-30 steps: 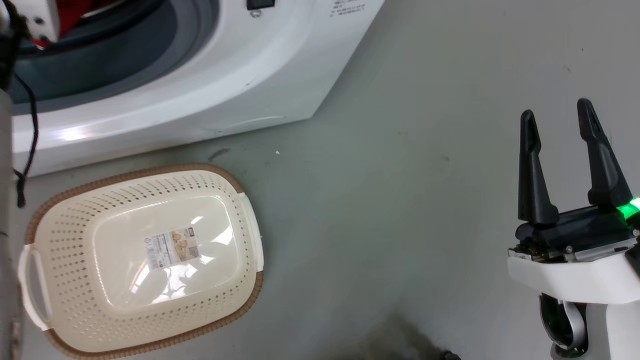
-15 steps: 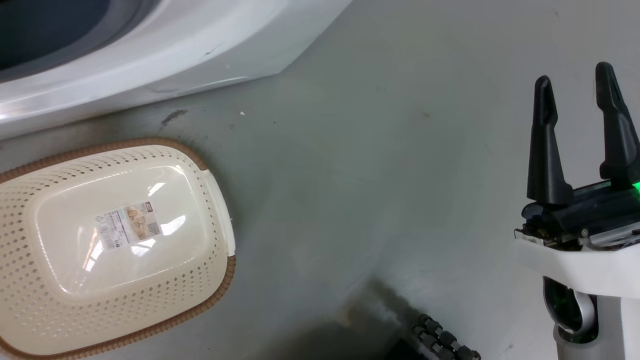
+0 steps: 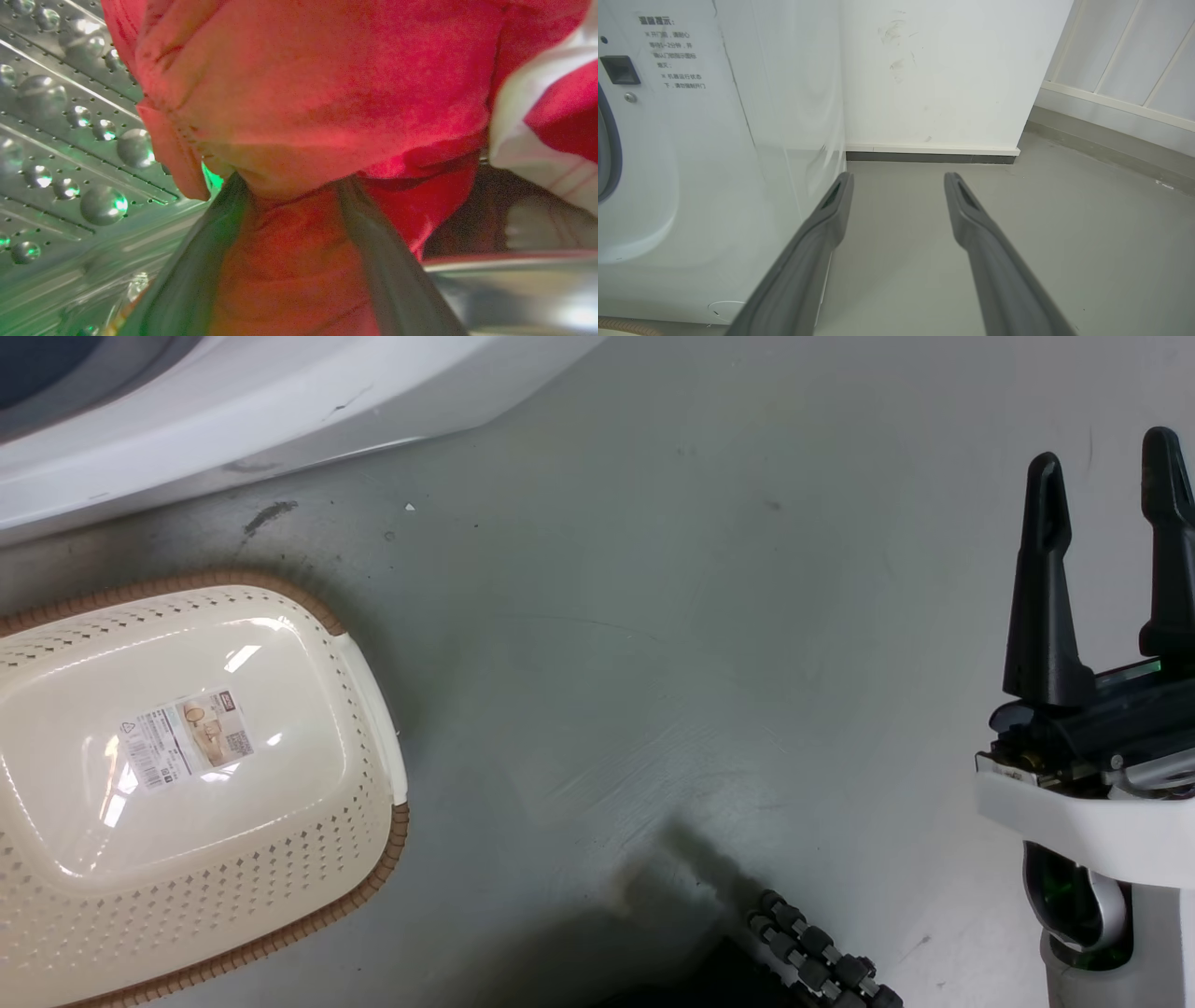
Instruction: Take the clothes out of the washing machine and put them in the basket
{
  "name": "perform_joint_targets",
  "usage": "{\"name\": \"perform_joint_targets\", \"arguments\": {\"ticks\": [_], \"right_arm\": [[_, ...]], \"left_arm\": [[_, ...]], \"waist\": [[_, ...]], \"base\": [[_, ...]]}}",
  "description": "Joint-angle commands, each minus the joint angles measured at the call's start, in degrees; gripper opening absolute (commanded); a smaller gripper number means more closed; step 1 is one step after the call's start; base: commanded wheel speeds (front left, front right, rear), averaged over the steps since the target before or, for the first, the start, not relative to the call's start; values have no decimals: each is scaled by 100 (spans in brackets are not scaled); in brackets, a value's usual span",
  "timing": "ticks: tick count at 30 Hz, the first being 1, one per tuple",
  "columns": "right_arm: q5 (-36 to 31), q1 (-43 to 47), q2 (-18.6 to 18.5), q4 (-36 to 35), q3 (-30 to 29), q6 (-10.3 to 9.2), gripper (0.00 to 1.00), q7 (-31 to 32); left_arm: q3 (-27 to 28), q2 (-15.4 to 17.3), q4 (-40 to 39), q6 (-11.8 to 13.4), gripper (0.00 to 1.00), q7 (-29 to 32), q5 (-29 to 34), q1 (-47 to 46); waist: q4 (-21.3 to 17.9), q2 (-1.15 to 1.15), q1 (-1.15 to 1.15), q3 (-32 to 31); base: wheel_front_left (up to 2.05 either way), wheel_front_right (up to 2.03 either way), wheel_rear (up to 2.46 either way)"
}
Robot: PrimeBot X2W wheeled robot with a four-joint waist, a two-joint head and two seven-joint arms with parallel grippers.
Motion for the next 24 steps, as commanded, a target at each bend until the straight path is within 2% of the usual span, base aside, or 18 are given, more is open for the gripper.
{"name": "perform_joint_targets", "arguments": {"ticks": [1, 2, 3, 8, 12, 19, 24], "right_arm": [[9, -97, 3, -15, -9, -4, 100, -12], [23, -108, 3, -10, -11, -4, 100, -12], [37, -119, 3, -5, -11, -4, 100, -12], [3, -115, 2, 7, 1, -4, 100, -12], [-48, -103, 2, -1, -18, -4, 100, -12], [-202, 42, 1, 48, 13, -4, 100, -12], [-350, 237, 1, 102, 44, -4, 100, -12]], "left_arm": [[-117, -21, 105, -14, 100, 96, -34, 228], [-166, 14, 109, -14, 100, 88, -53, 250], [-189, 50, 109, -14, 0, 26, -50, 247], [-275, 102, 127, -13, 0, -402, -182, 248], [-381, 66, 189, -9, 0, -1000, -295, 360], [-750, 67, 271, -8, 0, -2612, -526, 888], [-945, -70, 428, -8, 0, -3721, -777, 1427]], "waist": [[-8, 0, 0, 15], [-11, 0, 0, 23], [-12, 0, 0, 28], [30, 0, 0, -76], [94, 0, 0, -295], [241, 0, 0, -874], [383, 0, 0, -1387]], "base": [[0, 0, 0], [0, 0, 0], [0, 0, 0], [0, 0, 0], [0, 0, 0], [0, 0, 0], [0, 0, 0]]}}
